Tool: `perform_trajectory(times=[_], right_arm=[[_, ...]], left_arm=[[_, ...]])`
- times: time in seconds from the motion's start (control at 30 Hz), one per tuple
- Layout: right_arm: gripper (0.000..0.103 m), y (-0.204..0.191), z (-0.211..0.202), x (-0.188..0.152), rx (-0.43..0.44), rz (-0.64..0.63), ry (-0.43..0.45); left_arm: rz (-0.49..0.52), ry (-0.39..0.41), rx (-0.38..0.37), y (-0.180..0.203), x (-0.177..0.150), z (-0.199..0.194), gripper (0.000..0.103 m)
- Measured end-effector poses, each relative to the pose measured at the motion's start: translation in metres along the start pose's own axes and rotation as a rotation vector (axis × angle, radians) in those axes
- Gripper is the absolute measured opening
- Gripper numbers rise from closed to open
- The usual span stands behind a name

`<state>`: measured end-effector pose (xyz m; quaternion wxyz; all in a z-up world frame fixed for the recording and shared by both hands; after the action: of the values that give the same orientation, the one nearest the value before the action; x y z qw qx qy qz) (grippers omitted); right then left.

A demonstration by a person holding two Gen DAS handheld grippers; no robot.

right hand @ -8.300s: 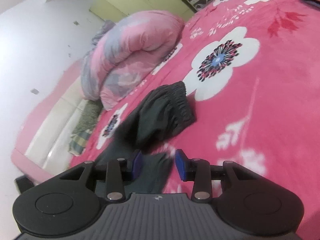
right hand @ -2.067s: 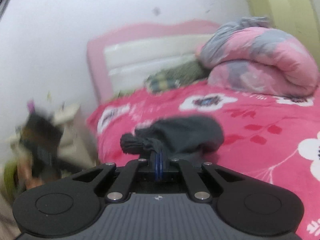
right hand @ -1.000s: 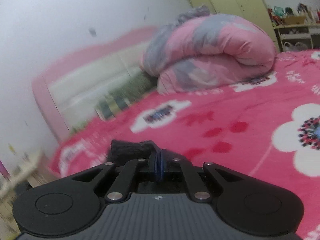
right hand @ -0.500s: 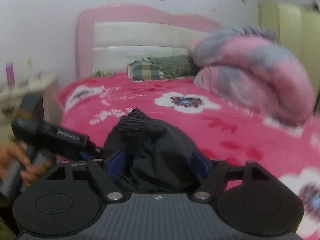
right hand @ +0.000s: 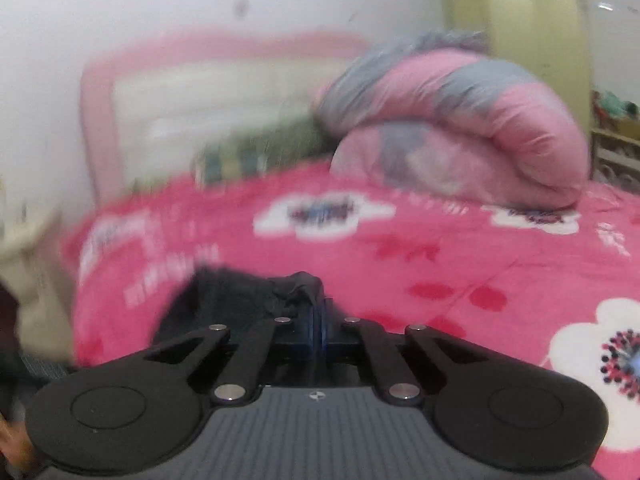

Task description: Fold clothes

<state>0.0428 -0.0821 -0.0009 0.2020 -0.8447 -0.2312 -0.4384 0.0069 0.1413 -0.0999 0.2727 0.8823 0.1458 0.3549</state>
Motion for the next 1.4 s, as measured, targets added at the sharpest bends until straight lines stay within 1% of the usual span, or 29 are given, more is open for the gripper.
perform_trajectory(times=[0.07,0.13,0.17,0.23,0.27,0.3,0.37,0.47,0.53,0.63,0.67,0.7,0.8,0.83,0.87,0.9,0.93,0.97,1.0,1.17,1.27,1.3,1.37,1.4], right_arm=[[0.002,-0.001,-0.02,0.002,-0.008,0.029,0.05],[0.002,-0.002,-0.04,0.003,-0.017,0.054,0.097],[0.002,-0.003,-0.046,0.002,-0.021,0.064,0.11],[0.002,-0.005,-0.054,0.001,-0.034,0.083,0.13],[0.002,-0.006,-0.058,-0.001,-0.042,0.092,0.14],[0.002,-0.006,-0.061,-0.001,-0.046,0.104,0.15],[0.002,-0.006,-0.073,0.0,-0.042,0.132,0.187],[0.001,-0.007,-0.097,0.003,-0.03,0.168,0.259],[0.001,-0.01,-0.116,0.006,-0.033,0.169,0.306],[0.001,-0.014,-0.145,0.013,-0.038,0.158,0.376],[0.001,-0.016,-0.155,0.015,-0.039,0.154,0.399],[0.001,-0.017,-0.163,0.016,-0.044,0.154,0.415],[0.001,-0.017,-0.184,0.015,-0.07,0.158,0.447],[0.001,-0.017,-0.189,0.014,-0.081,0.16,0.454],[0.001,-0.012,-0.193,0.004,-0.097,0.184,0.443],[0.001,-0.007,-0.196,-0.008,-0.113,0.212,0.429],[0.001,-0.002,-0.2,-0.02,-0.13,0.24,0.415],[0.001,0.003,-0.203,-0.031,-0.146,0.268,0.4],[0.001,0.008,-0.206,-0.043,-0.163,0.296,0.386],[0.001,0.033,-0.223,-0.102,-0.244,0.436,0.311],[0.001,0.047,-0.233,-0.138,-0.293,0.519,0.266],[0.001,0.052,-0.237,-0.15,-0.309,0.547,0.25],[0.001,0.061,-0.237,-0.178,-0.329,0.625,0.204],[0.001,0.064,-0.236,-0.191,-0.339,0.666,0.183]], left_arm=[[0.023,0.015,0.016,0.003,-0.001,-0.001,0.038],[0.042,0.028,0.016,0.006,-0.001,-0.004,0.027],[0.057,0.037,0.024,0.008,-0.001,-0.006,0.025],[0.088,0.06,0.044,0.013,0.001,-0.012,0.016],[0.109,0.074,0.052,0.017,0.003,-0.017,0.014],[0.132,0.098,0.06,0.022,0.005,-0.024,0.011],[0.181,0.157,0.074,0.033,0.011,-0.041,0.01],[0.255,0.247,0.096,0.049,0.019,-0.068,0.004],[0.299,0.303,0.105,0.061,0.025,-0.086,0.0],[0.329,0.346,0.086,0.078,0.032,-0.105,0.0],[0.341,0.352,0.077,0.084,0.033,-0.108,0.0],[0.348,0.338,0.067,0.088,0.031,-0.108,0.0],[0.359,0.266,0.035,0.098,0.023,-0.102,0.0],[0.351,0.233,0.019,0.098,0.019,-0.099,0.0],[0.328,0.191,-0.002,0.097,0.014,-0.094,0.0],[0.303,0.145,-0.023,0.094,0.01,-0.088,0.005],[0.277,0.099,-0.045,0.092,0.006,-0.083,0.015],[0.26,0.073,-0.058,0.09,0.005,-0.078,0.021],[0.249,0.058,-0.067,0.088,0.005,-0.075,0.029],[0.192,-0.015,-0.112,0.081,0.007,-0.056,0.039],[0.158,-0.058,-0.139,0.077,0.008,-0.045,0.048],[0.147,-0.073,-0.148,0.076,0.008,-0.041,0.054],[0.138,-0.106,-0.16,0.075,0.008,-0.033,0.057],[0.149,-0.126,-0.161,0.077,0.006,-0.027,0.063]])
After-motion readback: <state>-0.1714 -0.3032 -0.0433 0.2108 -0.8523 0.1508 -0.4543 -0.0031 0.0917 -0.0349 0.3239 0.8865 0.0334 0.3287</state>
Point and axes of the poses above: each gripper's, at about its wrist camera, not at the fingertips, and z roughly the way its jaws point, y to its right, x to its top, the point moved 3 cm from there along z, roughly the way its jaws point, and after that the axes turned 11 degrees about -y, right-handed, at the moved point
